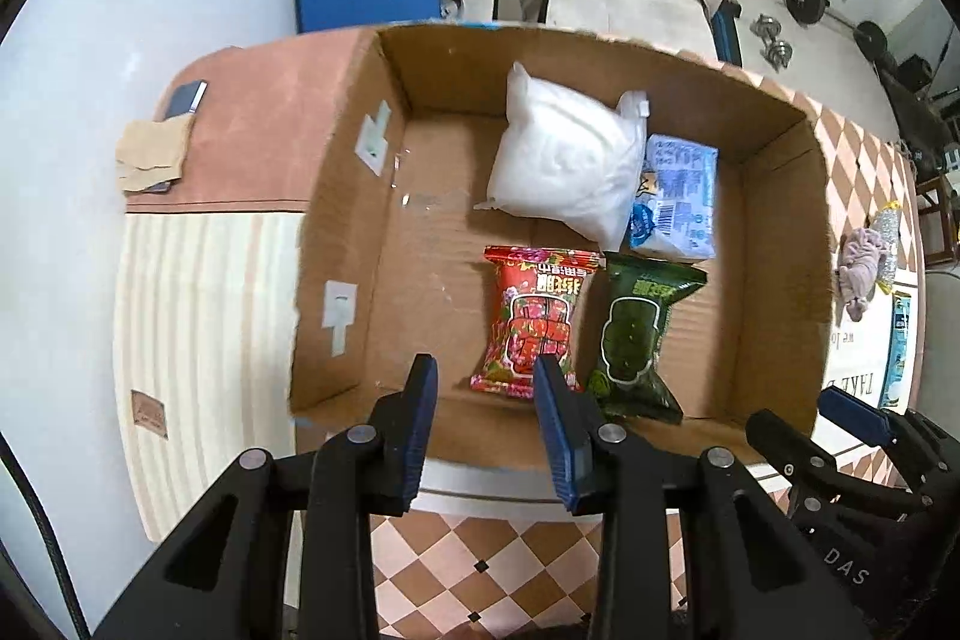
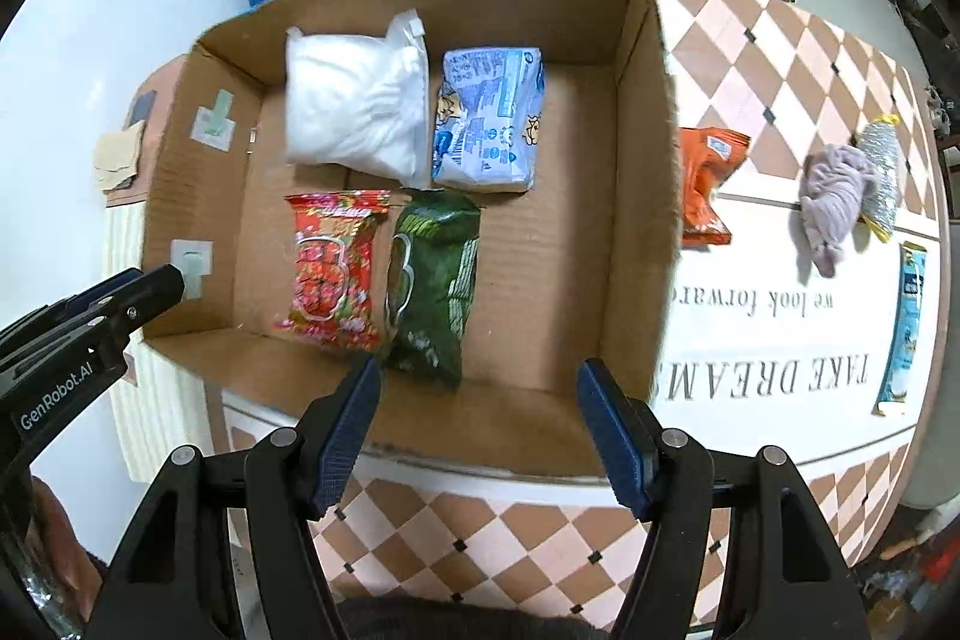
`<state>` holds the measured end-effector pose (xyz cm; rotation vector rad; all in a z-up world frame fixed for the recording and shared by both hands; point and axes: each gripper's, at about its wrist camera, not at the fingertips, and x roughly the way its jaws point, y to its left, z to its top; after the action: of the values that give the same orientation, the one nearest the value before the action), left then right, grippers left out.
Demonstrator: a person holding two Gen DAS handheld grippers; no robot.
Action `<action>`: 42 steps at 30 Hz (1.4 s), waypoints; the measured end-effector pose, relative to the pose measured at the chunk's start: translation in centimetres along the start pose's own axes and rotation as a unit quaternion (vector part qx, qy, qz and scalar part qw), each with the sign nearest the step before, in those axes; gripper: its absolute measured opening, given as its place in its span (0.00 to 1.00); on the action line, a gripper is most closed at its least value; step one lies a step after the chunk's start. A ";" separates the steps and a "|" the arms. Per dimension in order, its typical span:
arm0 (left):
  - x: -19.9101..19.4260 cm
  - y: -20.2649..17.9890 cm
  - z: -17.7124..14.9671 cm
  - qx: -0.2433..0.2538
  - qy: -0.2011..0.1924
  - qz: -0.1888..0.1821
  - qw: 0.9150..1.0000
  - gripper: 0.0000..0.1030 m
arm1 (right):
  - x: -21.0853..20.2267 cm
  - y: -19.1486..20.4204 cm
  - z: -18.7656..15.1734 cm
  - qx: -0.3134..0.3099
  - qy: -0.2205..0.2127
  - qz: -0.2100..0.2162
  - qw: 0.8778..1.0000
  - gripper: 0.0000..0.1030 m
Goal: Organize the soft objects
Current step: 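Lower both snack bags into the box beside the white bag and release, then lift both grippers out of the box toward the remaining items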
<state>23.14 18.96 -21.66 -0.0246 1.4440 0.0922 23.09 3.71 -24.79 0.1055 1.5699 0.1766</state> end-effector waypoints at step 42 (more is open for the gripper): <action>-9.5 -14.4 -0.7 0.108 -0.108 0.023 0.988 0.97 | -11.7 -12.5 -5.5 0.084 -0.118 -0.002 0.989 1.00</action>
<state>22.37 4.06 -12.94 0.1922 1.2304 -0.0244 18.28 -10.94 -15.50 0.2474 1.3470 0.0264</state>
